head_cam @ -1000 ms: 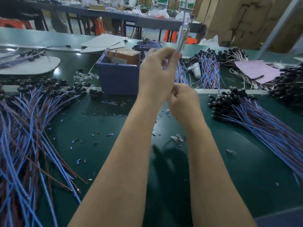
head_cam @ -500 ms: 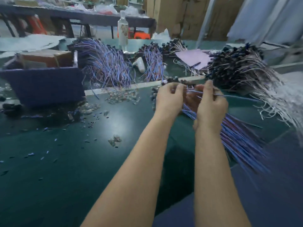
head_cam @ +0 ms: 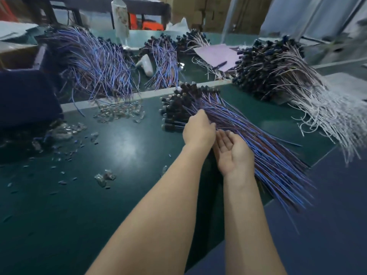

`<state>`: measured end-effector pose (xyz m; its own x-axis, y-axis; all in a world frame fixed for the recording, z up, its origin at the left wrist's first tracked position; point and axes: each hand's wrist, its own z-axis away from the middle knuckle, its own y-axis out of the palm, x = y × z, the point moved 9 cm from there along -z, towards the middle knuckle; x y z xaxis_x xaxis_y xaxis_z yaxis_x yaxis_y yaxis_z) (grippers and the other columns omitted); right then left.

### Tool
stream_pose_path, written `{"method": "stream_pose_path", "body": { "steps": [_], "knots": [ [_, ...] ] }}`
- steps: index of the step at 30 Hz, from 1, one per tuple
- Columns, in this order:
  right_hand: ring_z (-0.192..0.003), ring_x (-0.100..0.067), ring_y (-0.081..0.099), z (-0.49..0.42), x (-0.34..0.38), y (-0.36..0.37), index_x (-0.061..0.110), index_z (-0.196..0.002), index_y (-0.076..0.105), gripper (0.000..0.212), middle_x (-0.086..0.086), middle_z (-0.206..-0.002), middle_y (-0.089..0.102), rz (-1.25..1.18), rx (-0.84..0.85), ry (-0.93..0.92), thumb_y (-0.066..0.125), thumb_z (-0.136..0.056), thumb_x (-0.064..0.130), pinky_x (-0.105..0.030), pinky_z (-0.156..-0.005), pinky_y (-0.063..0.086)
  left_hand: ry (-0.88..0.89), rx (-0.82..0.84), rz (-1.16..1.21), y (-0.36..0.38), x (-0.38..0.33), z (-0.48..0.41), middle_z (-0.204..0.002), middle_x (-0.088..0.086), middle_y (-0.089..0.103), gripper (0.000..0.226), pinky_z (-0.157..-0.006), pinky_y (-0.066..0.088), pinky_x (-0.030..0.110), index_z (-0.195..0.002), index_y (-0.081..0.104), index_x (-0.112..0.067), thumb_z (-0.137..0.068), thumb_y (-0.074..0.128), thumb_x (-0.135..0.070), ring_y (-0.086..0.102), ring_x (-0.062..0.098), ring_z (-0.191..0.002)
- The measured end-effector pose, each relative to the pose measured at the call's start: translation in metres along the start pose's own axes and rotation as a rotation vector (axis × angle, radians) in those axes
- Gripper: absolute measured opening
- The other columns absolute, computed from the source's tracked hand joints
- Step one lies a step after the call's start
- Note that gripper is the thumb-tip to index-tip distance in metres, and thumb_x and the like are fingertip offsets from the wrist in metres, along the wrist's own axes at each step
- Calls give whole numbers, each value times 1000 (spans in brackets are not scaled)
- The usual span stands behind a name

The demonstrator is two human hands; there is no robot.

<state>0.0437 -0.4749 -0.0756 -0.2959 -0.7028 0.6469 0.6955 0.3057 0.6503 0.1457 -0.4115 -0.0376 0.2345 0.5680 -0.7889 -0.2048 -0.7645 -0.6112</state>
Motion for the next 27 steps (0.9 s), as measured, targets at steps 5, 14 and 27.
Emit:
{"method": "stream_pose_path", "body": {
  "steps": [5,14,27],
  "knots": [
    [-83,-19,64,7,-2,11,5,-91,58,15,-8,-90,63,117,-18,-69,45,-97,9,-34,-86,55,19,-11,119,-23,-1,-2,-97,6,65,13,-72,41,28,-86,56,-17,-91,57,-28,61,25,-94],
    [-73,-11,53,69,-70,117,21,-85,60,21,2,-78,58,496,326,-177,49,-92,5,-21,-63,43,22,-480,625,-187,50,49,-76,-3,60,11,-67,44,25,-83,57,-18,-93,52,-17,55,12,-72],
    [-83,-15,58,261,-317,235,16,-107,68,23,-6,-99,70,1228,1194,-285,54,-89,14,-17,-63,43,-257,-1269,1037,-396,240,194,-75,1,55,15,-66,39,27,-92,54,-10,-90,41,-3,48,11,-64]
  ]
}}
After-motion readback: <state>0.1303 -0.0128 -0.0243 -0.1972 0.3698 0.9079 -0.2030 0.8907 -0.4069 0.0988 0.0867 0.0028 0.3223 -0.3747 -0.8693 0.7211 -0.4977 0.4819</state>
